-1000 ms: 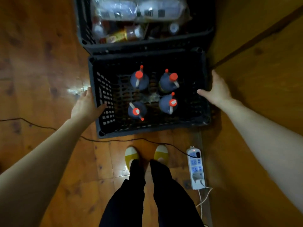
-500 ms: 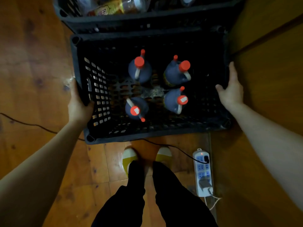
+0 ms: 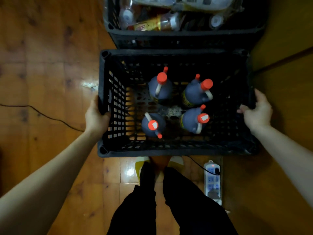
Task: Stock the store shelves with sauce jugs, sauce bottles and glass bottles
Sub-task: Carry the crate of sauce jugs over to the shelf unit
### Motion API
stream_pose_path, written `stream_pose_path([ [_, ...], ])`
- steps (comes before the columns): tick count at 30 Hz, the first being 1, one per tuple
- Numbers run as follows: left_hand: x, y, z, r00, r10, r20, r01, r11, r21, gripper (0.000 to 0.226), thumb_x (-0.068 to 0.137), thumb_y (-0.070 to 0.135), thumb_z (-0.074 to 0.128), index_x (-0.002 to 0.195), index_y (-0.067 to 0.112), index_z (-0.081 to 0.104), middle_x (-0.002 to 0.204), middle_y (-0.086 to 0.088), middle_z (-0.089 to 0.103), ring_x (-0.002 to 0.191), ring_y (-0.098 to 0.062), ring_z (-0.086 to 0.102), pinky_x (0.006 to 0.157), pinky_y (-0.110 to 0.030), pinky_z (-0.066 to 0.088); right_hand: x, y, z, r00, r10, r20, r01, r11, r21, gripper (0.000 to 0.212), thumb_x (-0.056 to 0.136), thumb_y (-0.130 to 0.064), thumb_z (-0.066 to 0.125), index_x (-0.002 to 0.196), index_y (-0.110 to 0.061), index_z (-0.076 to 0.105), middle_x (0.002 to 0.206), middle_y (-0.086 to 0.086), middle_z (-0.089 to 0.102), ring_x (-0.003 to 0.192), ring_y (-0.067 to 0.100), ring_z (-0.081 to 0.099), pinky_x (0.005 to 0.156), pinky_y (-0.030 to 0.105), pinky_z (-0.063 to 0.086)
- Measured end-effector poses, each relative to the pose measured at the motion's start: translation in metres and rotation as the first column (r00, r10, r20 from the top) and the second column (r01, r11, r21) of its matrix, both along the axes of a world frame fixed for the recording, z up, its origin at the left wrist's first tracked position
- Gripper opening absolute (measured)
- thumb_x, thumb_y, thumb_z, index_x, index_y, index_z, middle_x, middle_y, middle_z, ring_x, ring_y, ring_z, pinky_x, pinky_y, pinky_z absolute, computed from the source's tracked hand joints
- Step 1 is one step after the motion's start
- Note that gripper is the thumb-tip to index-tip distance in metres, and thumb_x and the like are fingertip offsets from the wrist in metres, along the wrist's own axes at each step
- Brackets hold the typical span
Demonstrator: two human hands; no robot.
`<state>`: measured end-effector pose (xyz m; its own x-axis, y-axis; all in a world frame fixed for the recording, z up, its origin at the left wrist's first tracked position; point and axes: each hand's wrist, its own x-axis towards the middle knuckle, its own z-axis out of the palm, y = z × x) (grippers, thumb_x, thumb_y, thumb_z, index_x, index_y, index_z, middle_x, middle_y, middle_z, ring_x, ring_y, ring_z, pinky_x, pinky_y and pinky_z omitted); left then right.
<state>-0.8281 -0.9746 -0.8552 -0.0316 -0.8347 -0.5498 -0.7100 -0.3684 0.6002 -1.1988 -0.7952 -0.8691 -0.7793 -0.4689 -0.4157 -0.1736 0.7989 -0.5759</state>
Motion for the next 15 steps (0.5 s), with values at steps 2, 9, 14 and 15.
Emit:
stream_pose_path([
  [2,0.015,0.010,0.029,1.000,0.025,0.016,-0.025,1.000,0.014,0.059,0.086,-0.003,0.055,0.138,0.017,0.034,0.129,-0.008,0.052,0.120,-0.025,0.049,0.100,-0.044,0.044,0.011,0.001,0.029,1.000,0.012,0.010,-0.012,1.000,0.006,0.059,0.089,0.003,0.051,0.141,-0.018,0.034,0.134,0.008,0.049,0.094,0.021,0.061,0.090,0.033,0.049],
  [9,0.072,0.041,0.171,0.990,0.138,0.017,-0.138,0.990,-0.002,0.060,0.084,-0.004,0.056,0.137,0.016,0.037,0.129,-0.008,0.053,0.119,-0.025,0.050,0.098,-0.041,0.044,0.051,-0.019,0.167,0.989,0.143,0.033,-0.144,0.989,0.041,0.057,0.090,0.001,0.052,0.140,-0.019,0.035,0.126,0.009,0.055,0.083,0.020,0.062,0.082,0.030,0.047],
  [14,0.119,0.068,0.283,0.968,0.251,0.016,-0.250,0.966,-0.062,0.063,0.084,-0.005,0.057,0.139,0.014,0.035,0.133,-0.009,0.051,0.122,-0.024,0.048,0.095,-0.032,0.040,0.085,-0.046,0.273,0.963,0.265,0.043,-0.265,0.964,-0.010,0.057,0.090,0.001,0.052,0.140,-0.021,0.036,0.128,0.009,0.055,0.083,0.022,0.064,0.080,0.032,0.050],
  [15,0.129,0.075,0.303,0.962,0.273,0.017,-0.271,0.959,-0.086,0.062,0.083,-0.005,0.057,0.139,0.014,0.035,0.133,-0.009,0.050,0.123,-0.025,0.048,0.095,-0.031,0.039,0.092,-0.051,0.293,0.954,0.296,0.041,-0.295,0.955,-0.020,0.057,0.090,0.000,0.053,0.140,-0.021,0.036,0.127,0.008,0.056,0.083,0.022,0.064,0.079,0.031,0.050],
])
